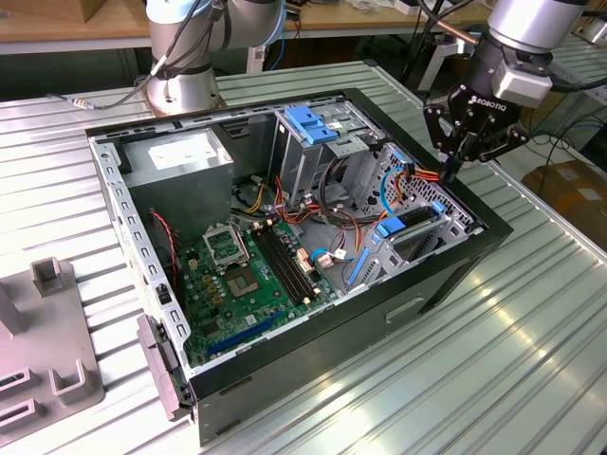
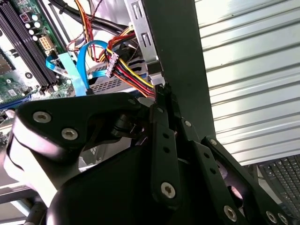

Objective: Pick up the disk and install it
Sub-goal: 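Insert the first disk wire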

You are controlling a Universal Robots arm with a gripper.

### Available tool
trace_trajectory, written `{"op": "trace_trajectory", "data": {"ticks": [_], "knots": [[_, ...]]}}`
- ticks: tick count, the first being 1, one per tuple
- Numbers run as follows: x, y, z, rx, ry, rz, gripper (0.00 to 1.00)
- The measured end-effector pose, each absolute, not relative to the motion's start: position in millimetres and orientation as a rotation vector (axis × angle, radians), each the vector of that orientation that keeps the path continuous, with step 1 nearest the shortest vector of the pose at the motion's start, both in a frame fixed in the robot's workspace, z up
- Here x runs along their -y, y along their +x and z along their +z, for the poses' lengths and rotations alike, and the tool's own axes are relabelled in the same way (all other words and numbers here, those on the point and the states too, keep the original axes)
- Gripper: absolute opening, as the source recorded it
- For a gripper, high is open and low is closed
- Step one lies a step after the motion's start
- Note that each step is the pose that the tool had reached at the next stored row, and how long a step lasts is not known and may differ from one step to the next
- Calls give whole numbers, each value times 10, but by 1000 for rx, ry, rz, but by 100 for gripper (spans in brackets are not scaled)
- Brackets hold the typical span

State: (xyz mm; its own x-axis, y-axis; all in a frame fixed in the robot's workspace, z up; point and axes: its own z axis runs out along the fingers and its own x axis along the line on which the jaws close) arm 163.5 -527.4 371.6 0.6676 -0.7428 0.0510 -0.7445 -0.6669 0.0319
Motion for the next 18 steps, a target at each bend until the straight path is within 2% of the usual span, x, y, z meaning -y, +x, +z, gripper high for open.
{"op": "trace_trajectory", "data": {"ticks": [18], "knots": [[5274, 1577, 3715, 1537, 2678, 44, 17]]}}
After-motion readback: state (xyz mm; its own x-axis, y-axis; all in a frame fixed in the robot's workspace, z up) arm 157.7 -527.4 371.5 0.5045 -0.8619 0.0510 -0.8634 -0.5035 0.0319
